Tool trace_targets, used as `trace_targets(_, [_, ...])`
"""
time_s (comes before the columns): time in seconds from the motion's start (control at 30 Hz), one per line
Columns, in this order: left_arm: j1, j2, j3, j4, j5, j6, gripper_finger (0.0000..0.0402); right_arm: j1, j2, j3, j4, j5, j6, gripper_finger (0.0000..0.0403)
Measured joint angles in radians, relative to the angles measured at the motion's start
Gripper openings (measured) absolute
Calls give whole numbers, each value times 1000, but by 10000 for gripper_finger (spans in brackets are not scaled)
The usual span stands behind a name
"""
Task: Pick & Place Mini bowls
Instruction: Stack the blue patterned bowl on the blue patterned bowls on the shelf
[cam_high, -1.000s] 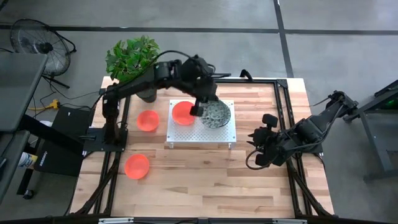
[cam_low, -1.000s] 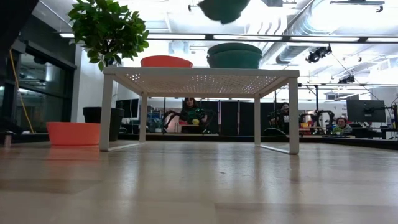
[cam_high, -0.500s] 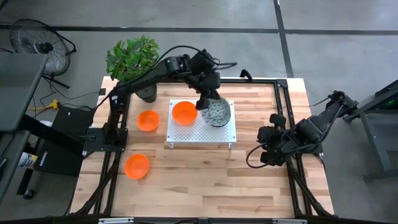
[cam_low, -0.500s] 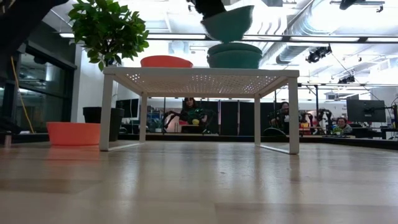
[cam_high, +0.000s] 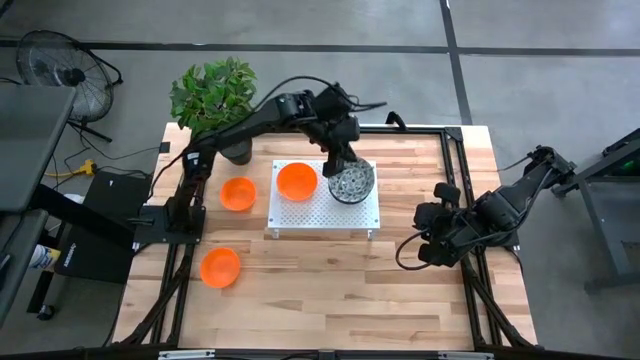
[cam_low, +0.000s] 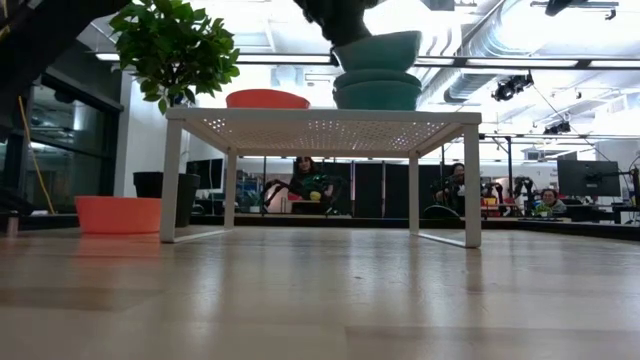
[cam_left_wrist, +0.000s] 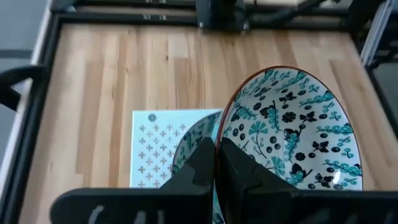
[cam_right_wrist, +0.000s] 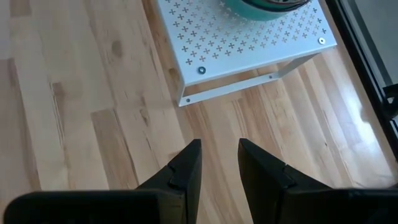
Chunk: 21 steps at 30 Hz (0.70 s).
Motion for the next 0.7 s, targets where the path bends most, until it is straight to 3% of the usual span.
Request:
trace_targets(0.4, [0,-5,2,-9,0,-36,0,0,0,-2,6,1,2,94])
trace_targets(0.7, [0,-5,2,-6,-26,-76,0,0,0,-85,30,-21,35,94])
